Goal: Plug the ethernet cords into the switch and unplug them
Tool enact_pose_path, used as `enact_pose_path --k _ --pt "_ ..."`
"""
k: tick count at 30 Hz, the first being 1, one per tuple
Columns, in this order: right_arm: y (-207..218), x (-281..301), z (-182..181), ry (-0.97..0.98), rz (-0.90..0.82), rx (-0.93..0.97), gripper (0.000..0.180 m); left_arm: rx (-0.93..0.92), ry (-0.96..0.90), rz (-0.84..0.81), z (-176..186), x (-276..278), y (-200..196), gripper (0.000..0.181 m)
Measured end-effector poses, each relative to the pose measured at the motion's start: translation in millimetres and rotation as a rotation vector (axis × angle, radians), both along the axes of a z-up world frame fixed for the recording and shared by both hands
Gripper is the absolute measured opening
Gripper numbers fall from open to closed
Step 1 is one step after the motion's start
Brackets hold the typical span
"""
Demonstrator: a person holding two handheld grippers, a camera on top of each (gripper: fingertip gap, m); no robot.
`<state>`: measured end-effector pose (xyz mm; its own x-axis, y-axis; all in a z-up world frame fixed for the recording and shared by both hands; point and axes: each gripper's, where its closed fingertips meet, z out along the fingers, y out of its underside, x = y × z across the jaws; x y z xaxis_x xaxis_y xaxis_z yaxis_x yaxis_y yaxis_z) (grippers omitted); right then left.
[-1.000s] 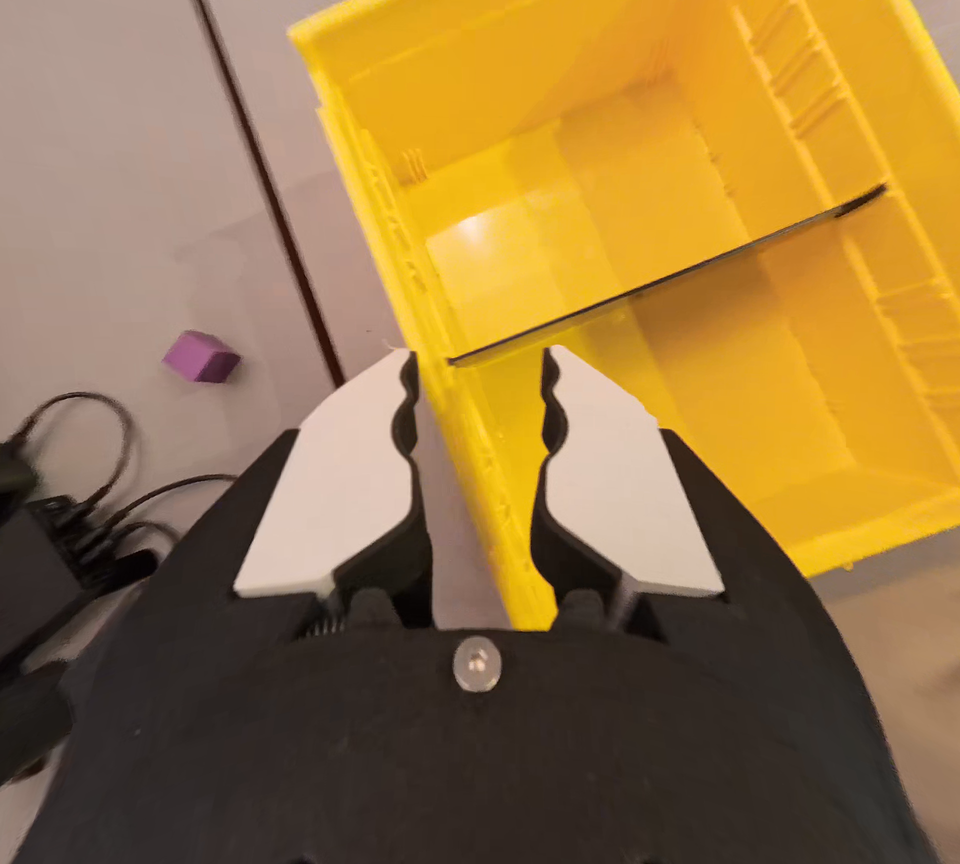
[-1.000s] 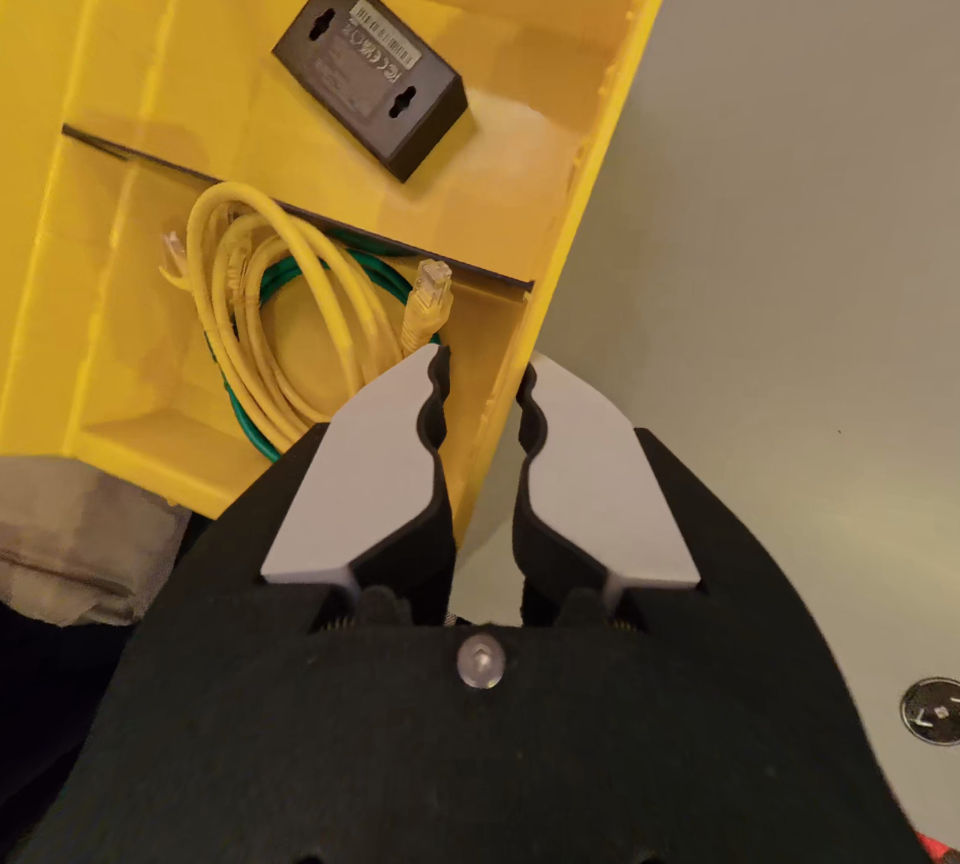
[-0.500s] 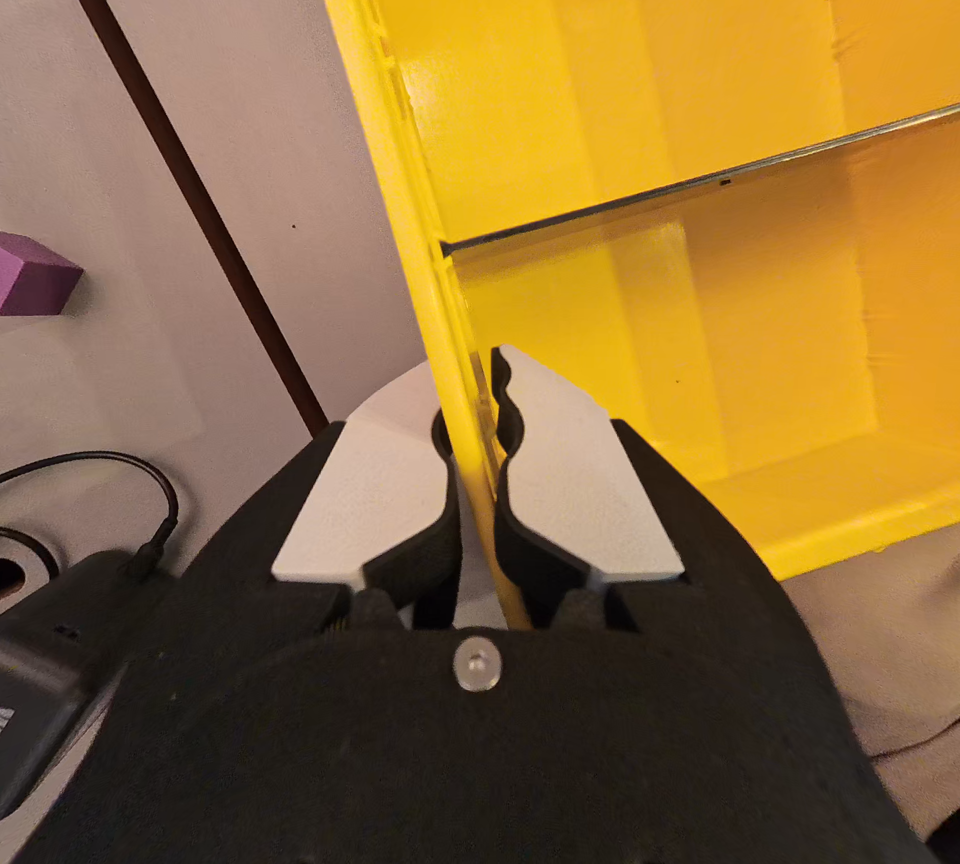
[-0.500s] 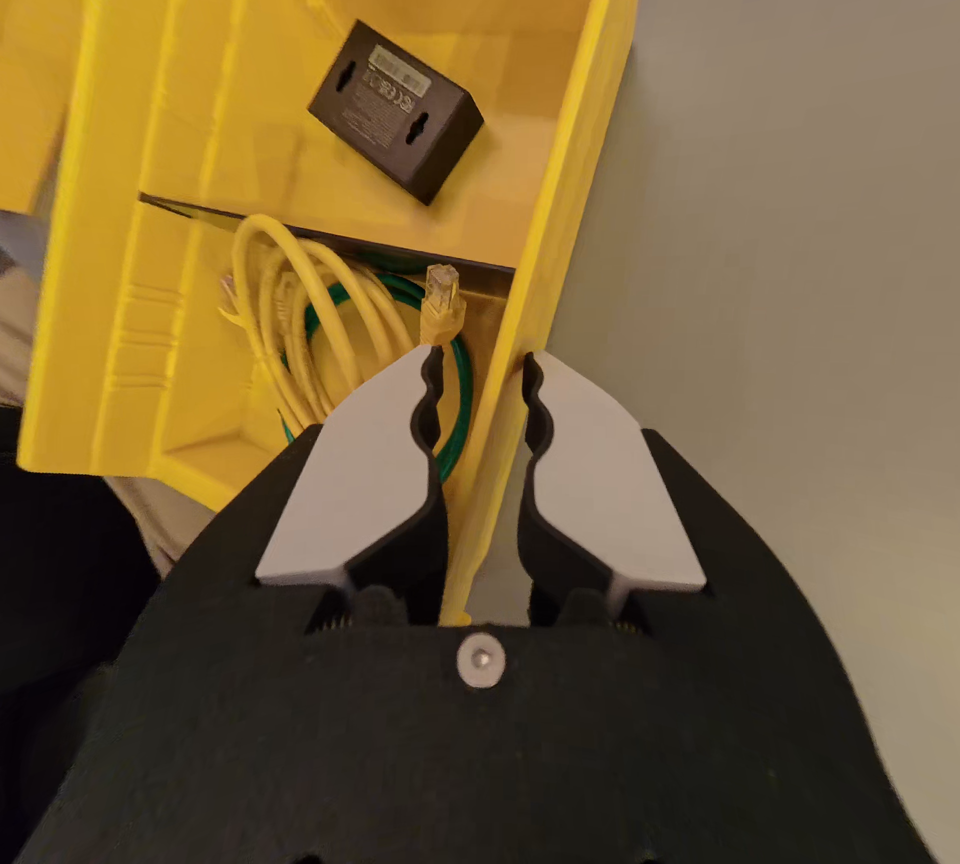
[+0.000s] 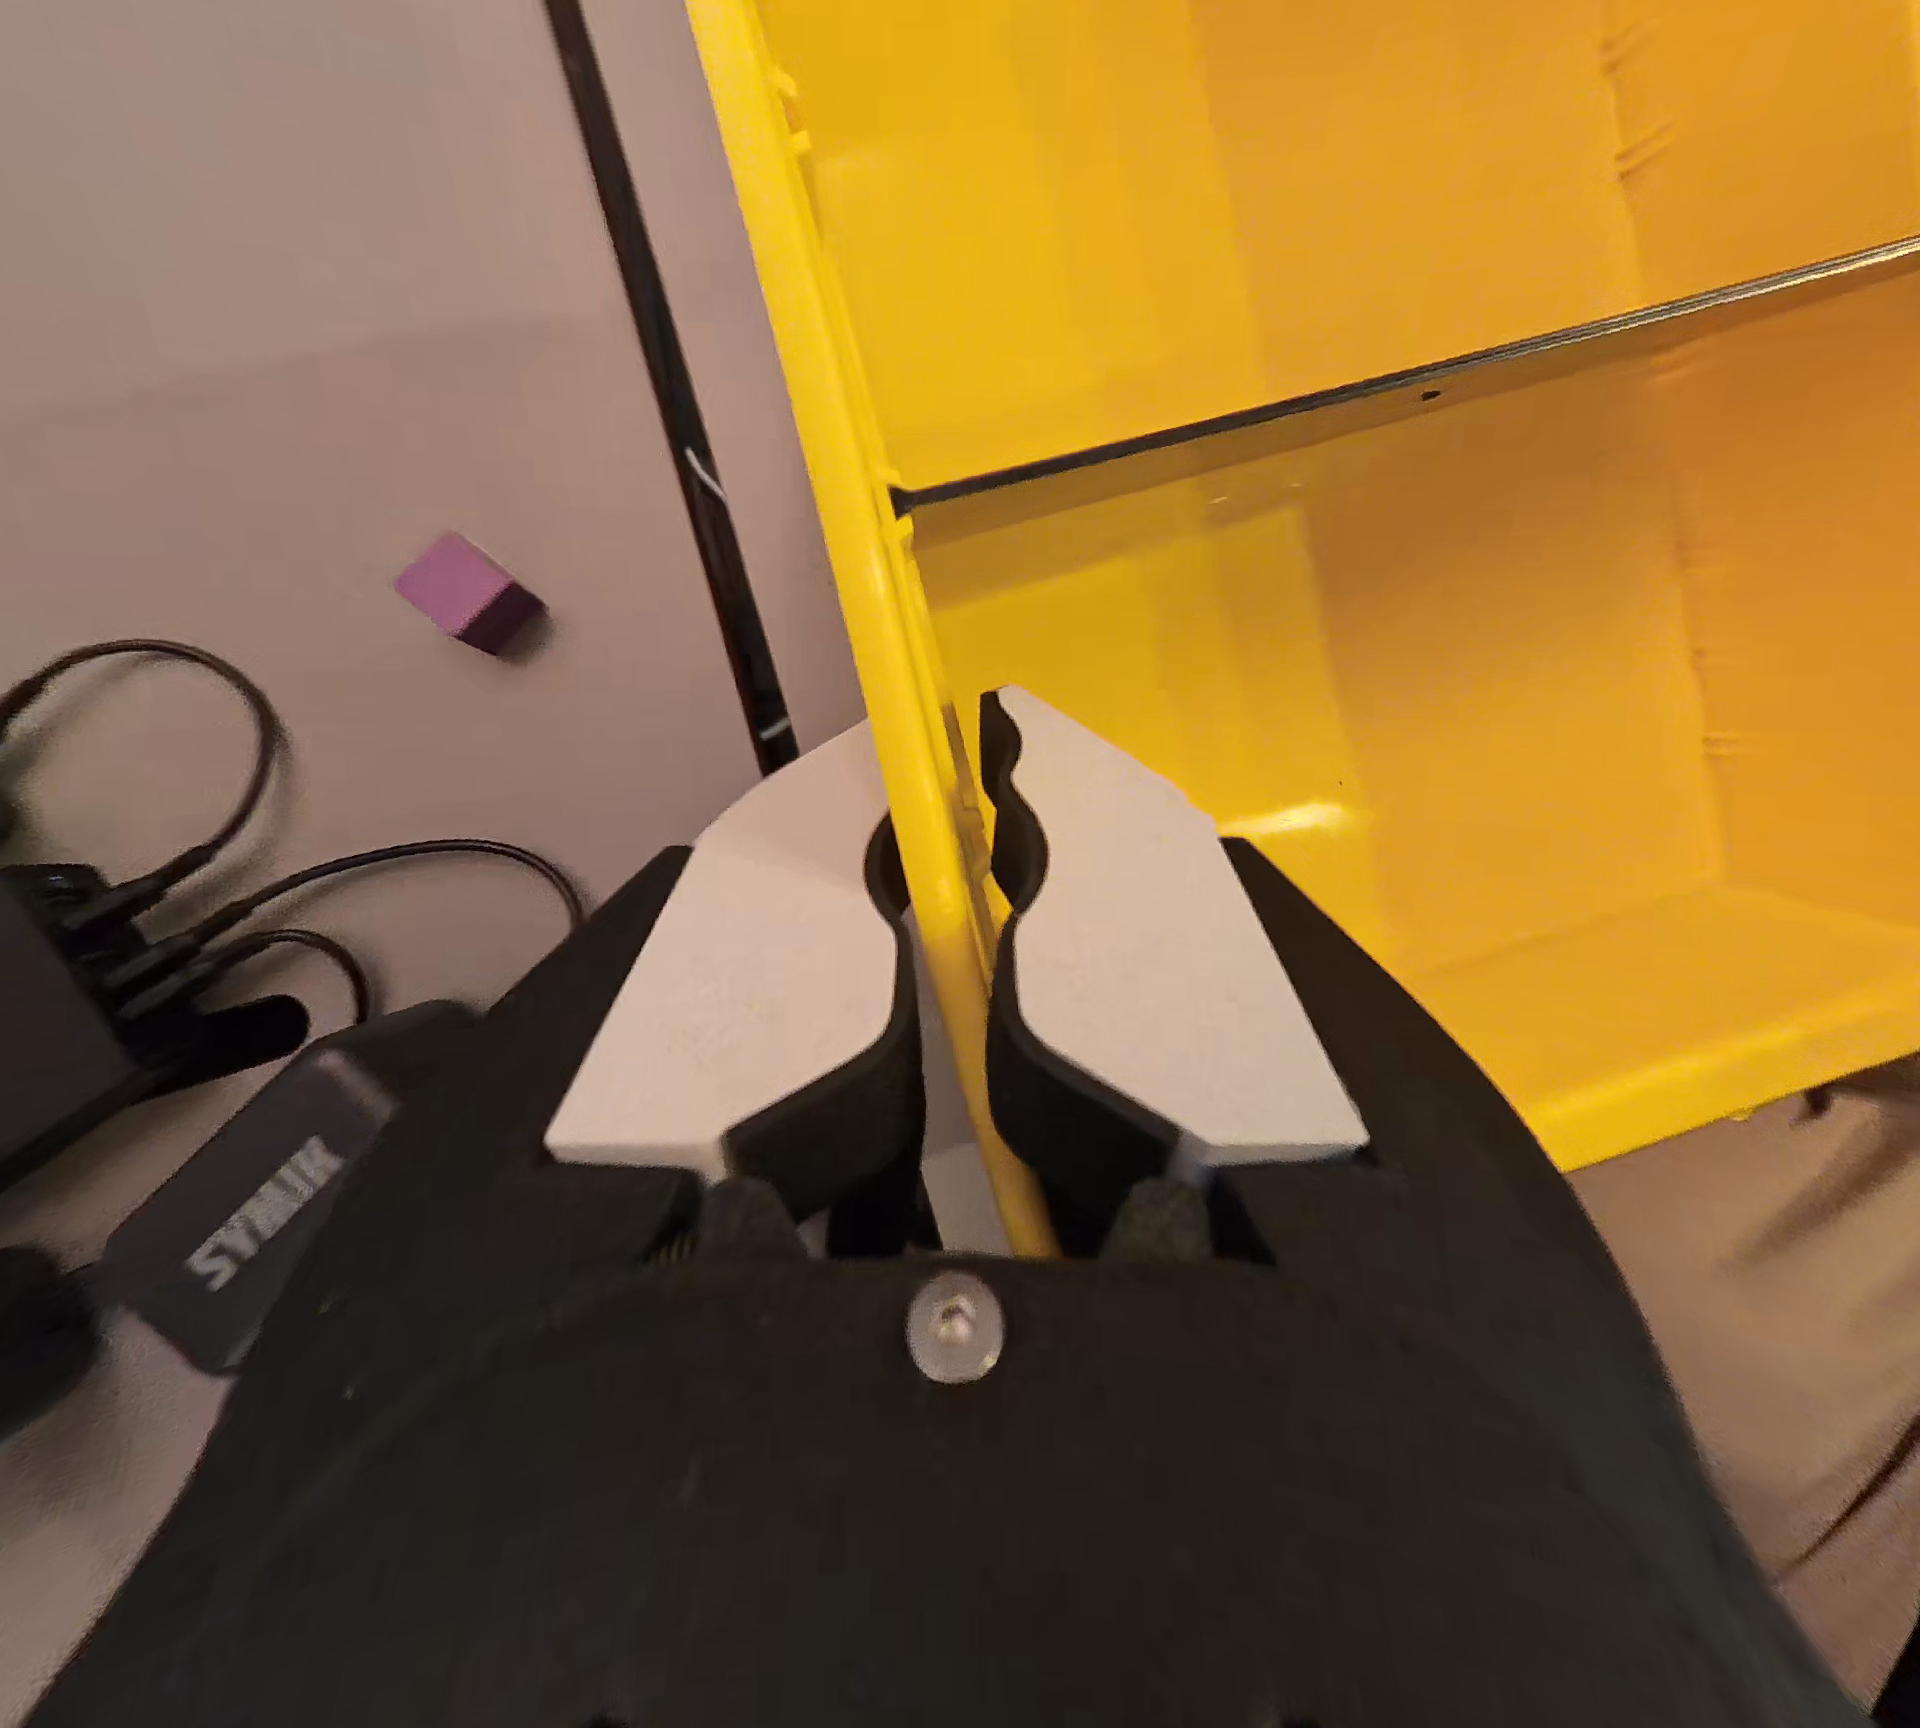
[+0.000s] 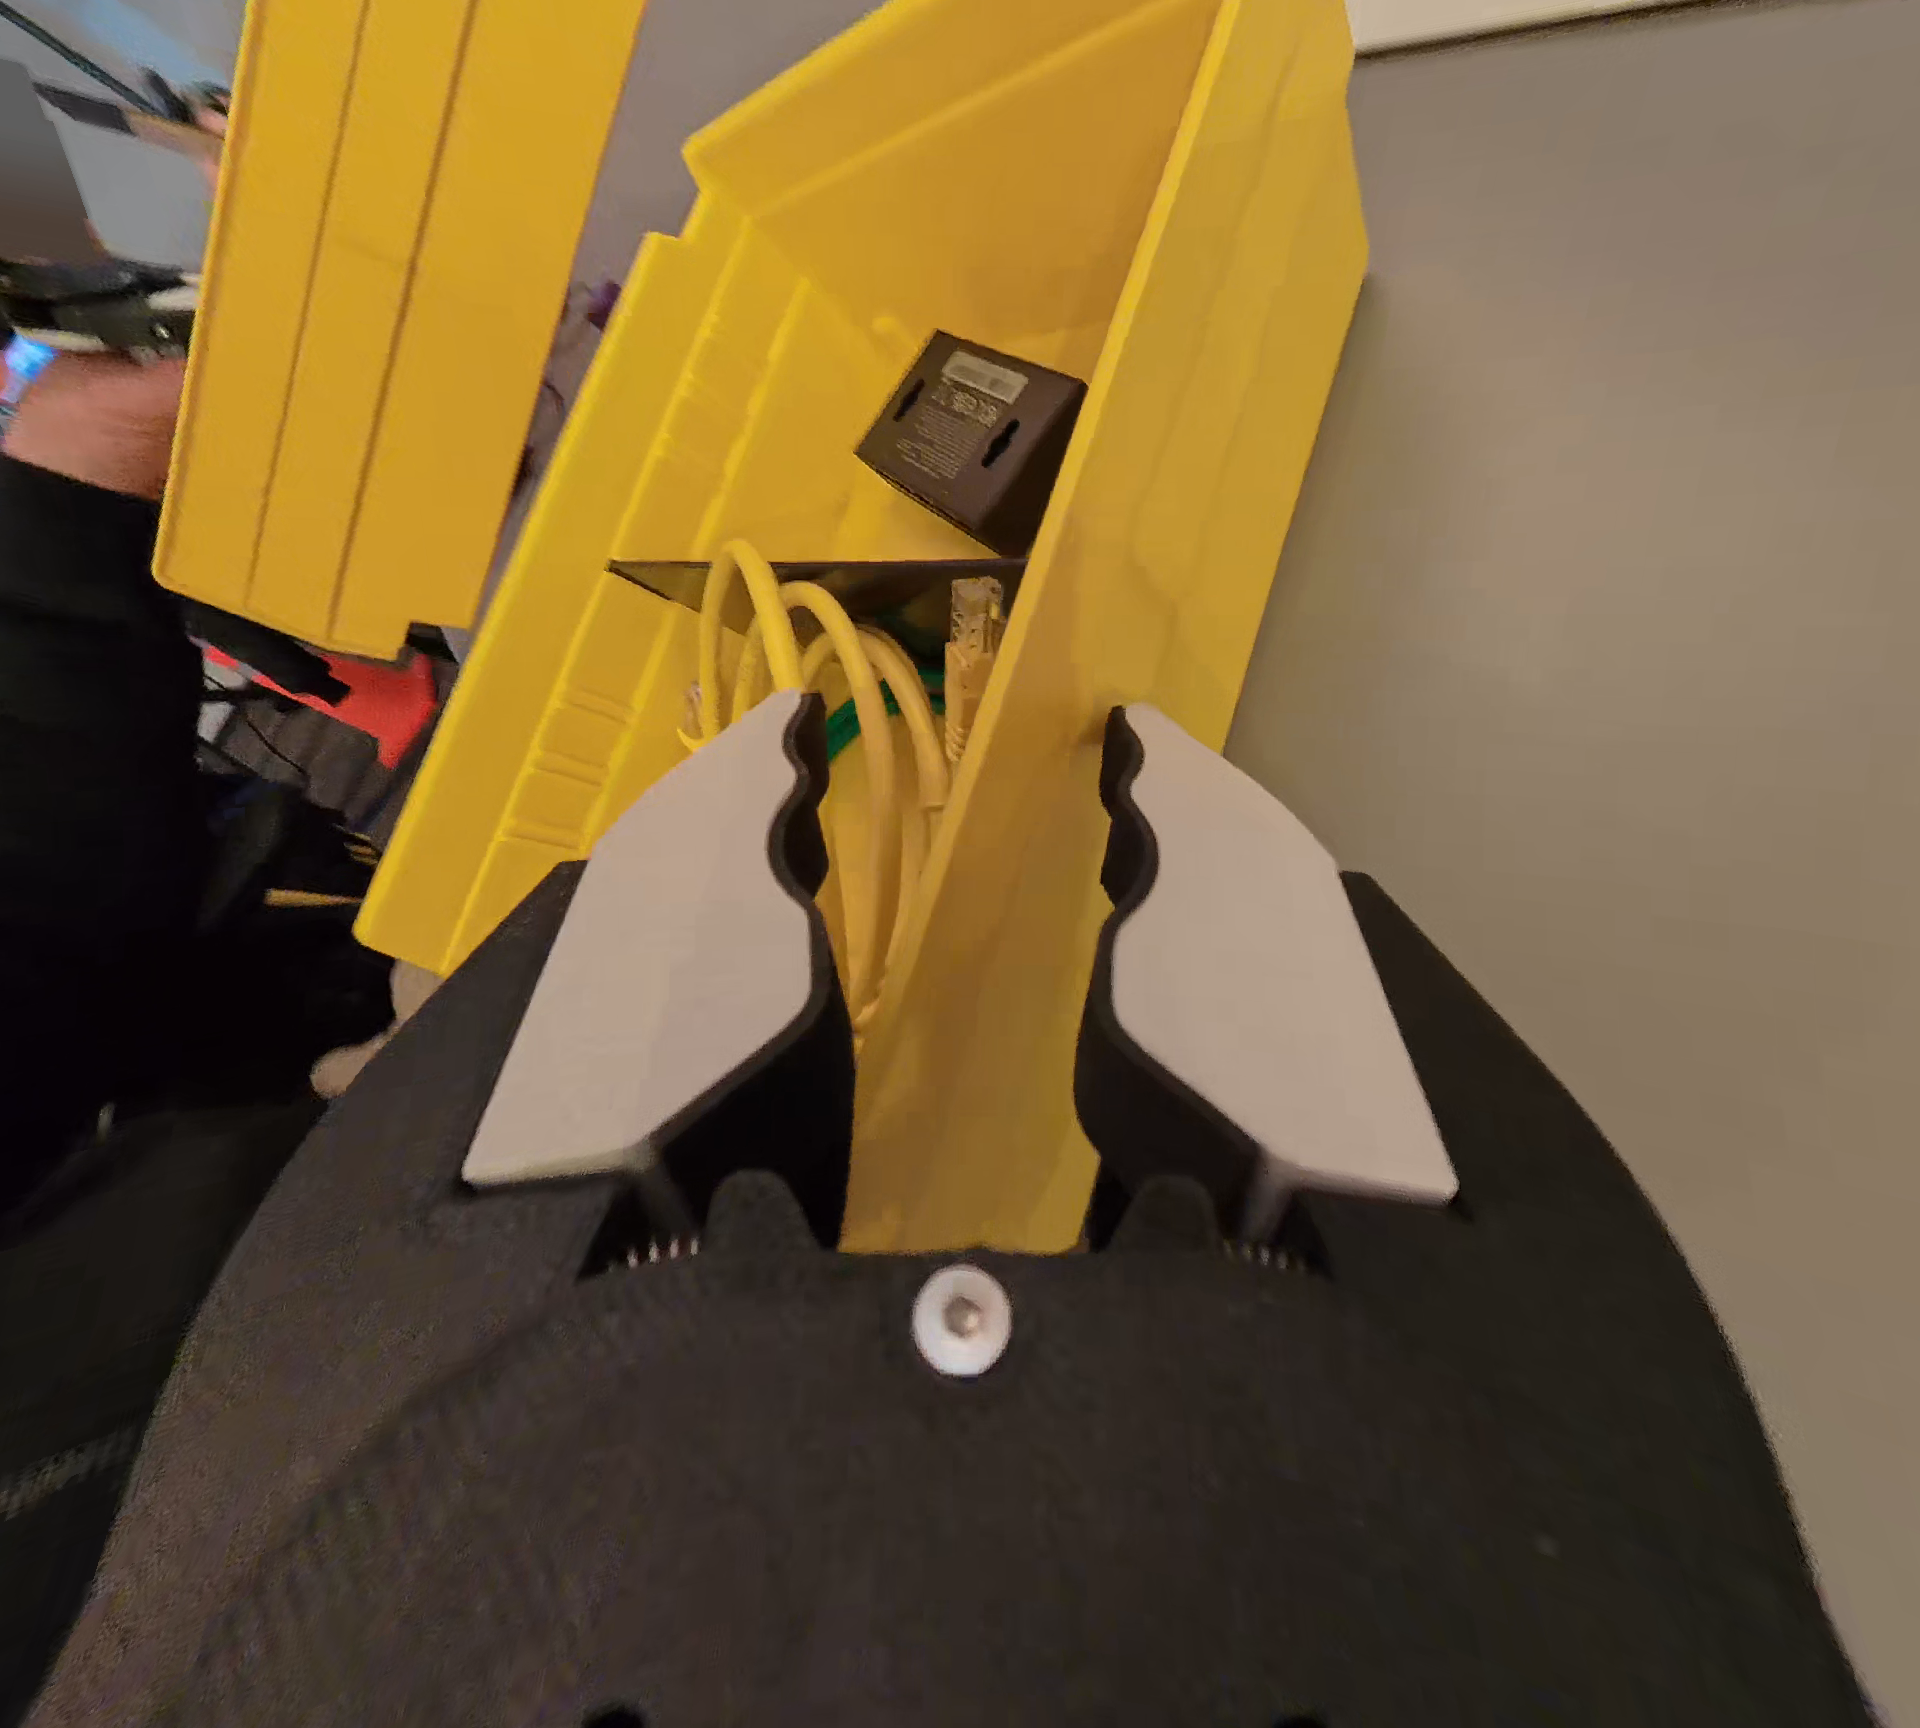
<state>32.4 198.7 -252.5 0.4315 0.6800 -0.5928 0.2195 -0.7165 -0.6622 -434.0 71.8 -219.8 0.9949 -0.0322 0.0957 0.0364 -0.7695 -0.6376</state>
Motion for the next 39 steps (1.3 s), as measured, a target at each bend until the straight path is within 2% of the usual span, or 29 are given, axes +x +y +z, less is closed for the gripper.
enact_pose_path --k 4,10,14,18,23,26,30,35,39 --pt "-23 -68 5 0.088 0.045 0.013 0.075 0.086 0.028 0.027 37 -6 -4 0.009" --pt "-69 -154 14 0.182 0.336 -0.149 0.104 0.185 0.069 -0.008 85 15 -5 0.009" --pt "-58 -144 37 0.256 0.308 -0.136 0.099 0.248 0.049 -0.069 107 55 3 0.01" --pt "-36 -88 90 0.353 0.216 0.018 0.095 0.303 0.02 -0.239 113 137 28 0.009" --pt "-33 14 147 0.391 0.08 0.28 0.094 0.28 -0.033 -0.453 90 256 61 0.01" --pt "-50 72 167 0.45 0.034 0.307 0.084 0.228 -0.068 -0.56 67 328 74 0.009" --pt "-69 127 144 0.327 -0.034 0.308 0.095 0.173 -0.149 -0.664 28 421 87 0.011" --pt "-67 182 94 0.194 -0.242 0.227 0.094 0.059 -0.158 -0.703 -28 474 106 0.01" --pt "-83 179 47 0.026 -0.227 0.146 0.101 -0.012 -0.197 -0.708 -60 504 114 0.014"
